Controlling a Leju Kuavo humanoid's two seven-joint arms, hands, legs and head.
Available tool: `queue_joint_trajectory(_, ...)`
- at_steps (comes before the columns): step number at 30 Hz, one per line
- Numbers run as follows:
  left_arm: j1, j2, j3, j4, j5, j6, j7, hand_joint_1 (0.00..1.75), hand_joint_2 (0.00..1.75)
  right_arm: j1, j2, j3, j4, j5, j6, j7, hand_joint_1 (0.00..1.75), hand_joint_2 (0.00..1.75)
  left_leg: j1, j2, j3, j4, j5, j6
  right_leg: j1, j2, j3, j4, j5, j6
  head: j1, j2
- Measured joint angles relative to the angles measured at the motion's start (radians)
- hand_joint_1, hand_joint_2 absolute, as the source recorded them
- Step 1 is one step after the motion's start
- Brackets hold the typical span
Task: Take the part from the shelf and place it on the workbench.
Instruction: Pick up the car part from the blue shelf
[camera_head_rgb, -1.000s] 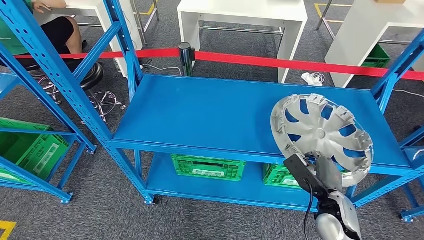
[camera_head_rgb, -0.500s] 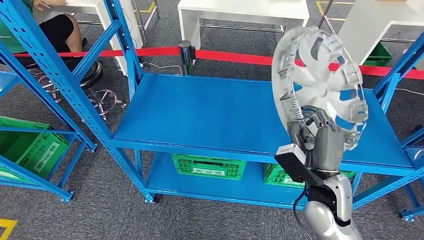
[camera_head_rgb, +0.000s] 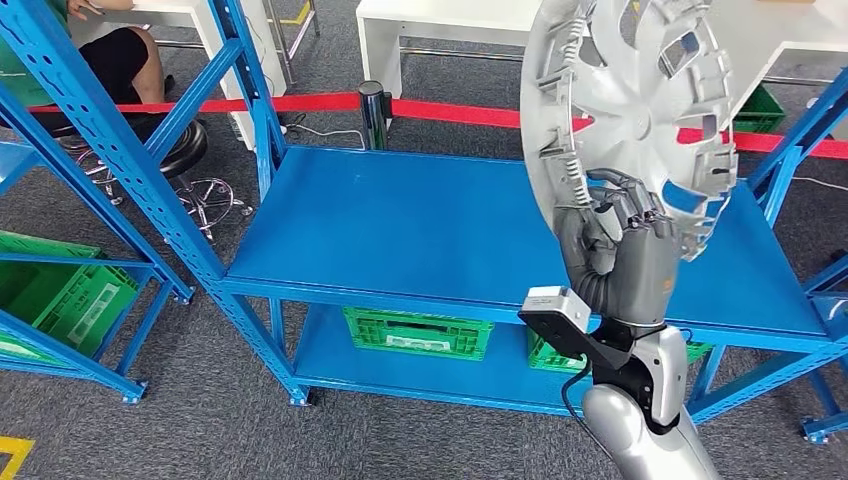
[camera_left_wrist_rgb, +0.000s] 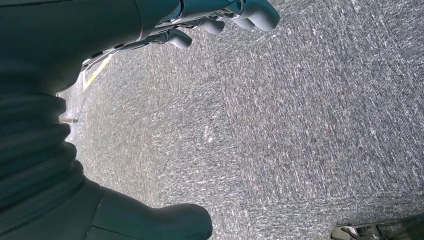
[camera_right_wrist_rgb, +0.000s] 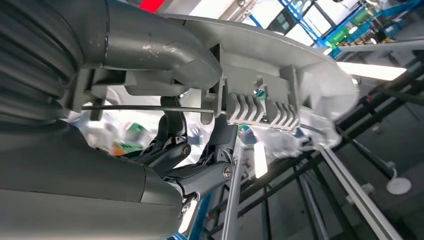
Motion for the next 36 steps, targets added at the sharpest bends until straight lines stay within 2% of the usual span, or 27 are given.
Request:
queue_joint_trajectory(4,0.0,-0.001,0.0,0.0,0.002,0.003,0.012,0.0,1.75,-0.013,0.003,0.029,-0.008,0.038,-0.021,-0.004,1.75,1.75,0.0,0.0,0.0,0.0,0.0,0.0,0.0,0.0,0.0,0.0,0.0,0.0,0.0,0.0)
queue_joint_trajectory(12,0.001,-0.009,0.003,0.0,0.032,0.029,-0.001,0.0,1.75,-0.106,0.003,0.103,-0.006,0.02,-0.031,0.012,1.75,1.75,0.0,0.0,-0.001,0.0,0.001,0.001,0.0,-0.001,-0.001,0.0,0.001,-0.001,0.0,0.0)
queue_joint_trajectory(27,0.005,-0.018,0.018,0.0,0.048,0.031,-0.019,0.0,1.75,-0.087,0.003,0.125,-0.007,0.048,-0.05,0.067,1.75,1.75,0.0,0.0,-0.001,0.0,0.001,0.001,0.0,-0.001,-0.001,0.0,0.001,-0.001,0.0,0.0)
queue_joint_trajectory(32,0.005,-0.019,0.018,0.0,0.05,0.031,-0.019,0.0,1.75,-0.084,0.004,0.125,-0.007,0.057,-0.05,0.072,1.75,1.75,-0.006,-0.001,-0.003,0.004,-0.002,0.005,-0.007,-0.001,-0.001,-0.001,0.001,0.004,0.0,0.0)
queue_joint_trajectory(36,0.004,-0.019,0.018,-0.001,0.052,0.028,-0.013,0.0,1.75,-0.075,0.004,0.125,-0.01,0.075,-0.049,0.078,1.75,1.75,-0.013,-0.001,-0.003,0.006,-0.006,0.014,-0.013,-0.001,0.002,-0.003,0.001,0.013,0.0,0.0)
